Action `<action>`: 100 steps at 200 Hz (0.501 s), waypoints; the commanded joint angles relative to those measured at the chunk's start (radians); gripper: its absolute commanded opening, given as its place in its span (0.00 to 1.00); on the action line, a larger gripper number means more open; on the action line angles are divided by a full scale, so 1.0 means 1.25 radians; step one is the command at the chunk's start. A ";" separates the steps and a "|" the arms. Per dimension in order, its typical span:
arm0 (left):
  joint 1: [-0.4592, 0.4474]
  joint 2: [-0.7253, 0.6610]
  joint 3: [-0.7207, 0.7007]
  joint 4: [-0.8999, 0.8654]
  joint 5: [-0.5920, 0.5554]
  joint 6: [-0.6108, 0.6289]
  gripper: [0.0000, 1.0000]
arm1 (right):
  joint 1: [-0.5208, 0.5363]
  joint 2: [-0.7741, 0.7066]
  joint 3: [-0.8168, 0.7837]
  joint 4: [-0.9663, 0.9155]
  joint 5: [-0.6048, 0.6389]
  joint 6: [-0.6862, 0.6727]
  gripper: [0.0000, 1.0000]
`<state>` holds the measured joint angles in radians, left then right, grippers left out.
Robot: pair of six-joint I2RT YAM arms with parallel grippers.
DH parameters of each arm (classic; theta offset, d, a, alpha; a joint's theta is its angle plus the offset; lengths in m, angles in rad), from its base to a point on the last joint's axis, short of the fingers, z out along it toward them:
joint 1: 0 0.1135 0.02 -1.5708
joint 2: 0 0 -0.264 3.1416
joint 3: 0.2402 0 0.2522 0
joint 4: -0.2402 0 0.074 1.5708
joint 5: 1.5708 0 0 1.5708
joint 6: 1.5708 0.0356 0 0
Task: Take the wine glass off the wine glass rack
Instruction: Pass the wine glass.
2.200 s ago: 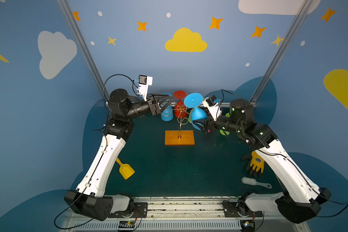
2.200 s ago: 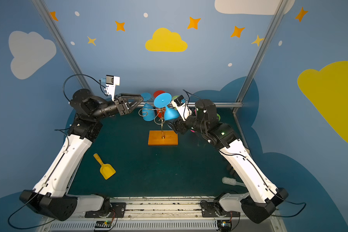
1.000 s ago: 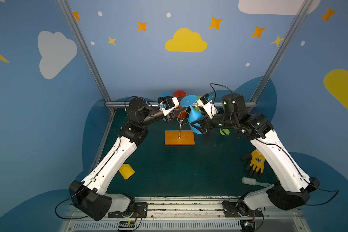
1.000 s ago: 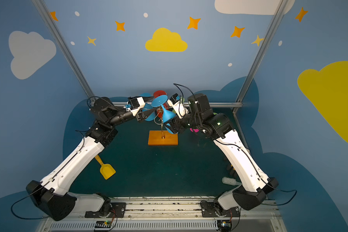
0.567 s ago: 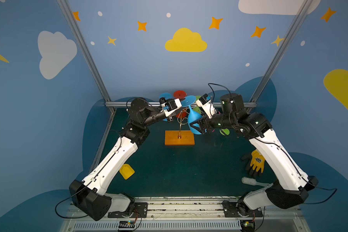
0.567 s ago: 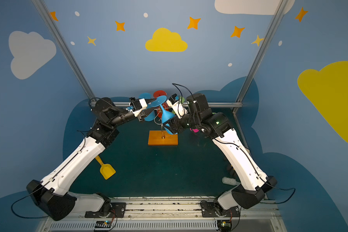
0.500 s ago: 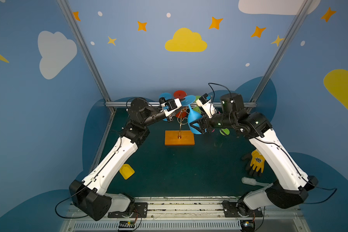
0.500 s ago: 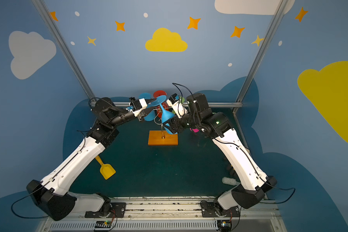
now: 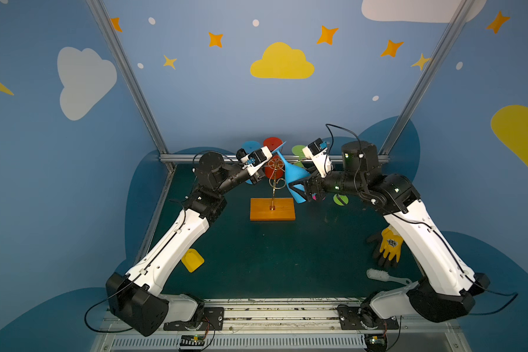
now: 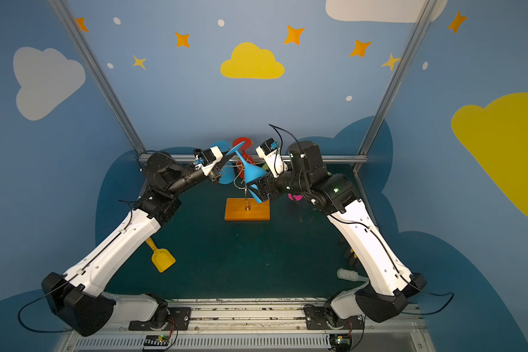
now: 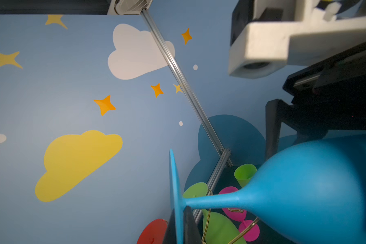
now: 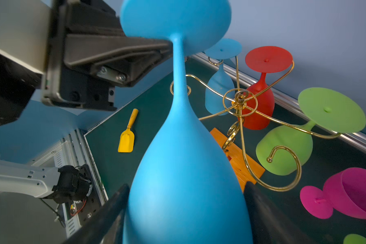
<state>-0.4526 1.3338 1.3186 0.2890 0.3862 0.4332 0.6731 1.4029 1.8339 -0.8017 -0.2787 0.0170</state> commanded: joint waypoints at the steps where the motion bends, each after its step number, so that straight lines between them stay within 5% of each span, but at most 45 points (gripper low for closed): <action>1: -0.005 -0.039 -0.017 0.082 -0.084 -0.127 0.03 | -0.014 -0.048 -0.045 0.089 -0.040 0.024 0.83; 49: 0.001 -0.075 -0.066 0.044 -0.212 -0.262 0.03 | -0.102 -0.215 -0.208 0.263 -0.093 0.094 0.84; 100: 0.033 -0.089 -0.101 0.061 -0.208 -0.378 0.03 | -0.182 -0.329 -0.329 0.321 -0.104 0.139 0.82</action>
<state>-0.4259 1.2446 1.2091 0.3187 0.1448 0.0662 0.4744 1.0214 1.4738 -0.4747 -0.3870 0.1467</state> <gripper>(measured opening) 0.049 0.829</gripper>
